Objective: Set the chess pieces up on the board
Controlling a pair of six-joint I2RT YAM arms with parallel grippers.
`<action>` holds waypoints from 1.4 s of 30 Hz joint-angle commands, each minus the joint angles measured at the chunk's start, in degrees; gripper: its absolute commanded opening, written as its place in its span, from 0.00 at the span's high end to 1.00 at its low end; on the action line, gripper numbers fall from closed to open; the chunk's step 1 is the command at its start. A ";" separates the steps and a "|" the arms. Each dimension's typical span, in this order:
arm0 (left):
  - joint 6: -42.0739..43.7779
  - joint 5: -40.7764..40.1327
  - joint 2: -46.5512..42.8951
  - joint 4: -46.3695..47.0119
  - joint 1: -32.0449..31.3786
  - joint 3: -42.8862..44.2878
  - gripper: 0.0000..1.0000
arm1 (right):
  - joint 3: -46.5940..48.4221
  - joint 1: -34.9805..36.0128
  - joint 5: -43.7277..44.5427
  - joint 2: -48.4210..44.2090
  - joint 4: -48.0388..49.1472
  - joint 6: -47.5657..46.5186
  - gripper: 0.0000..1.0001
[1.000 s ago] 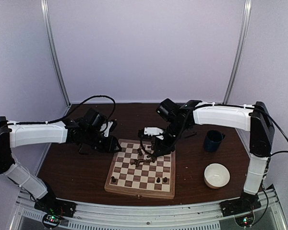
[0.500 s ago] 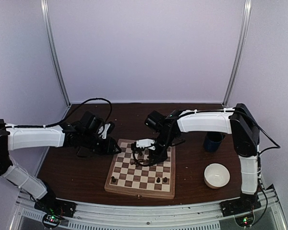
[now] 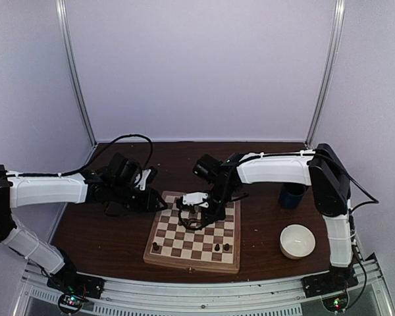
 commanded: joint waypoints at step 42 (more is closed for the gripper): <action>-15.32 18.69 11.93 28.78 0.41 -3.31 0.76 | -2.19 0.24 -4.54 -8.94 4.00 5.82 0.91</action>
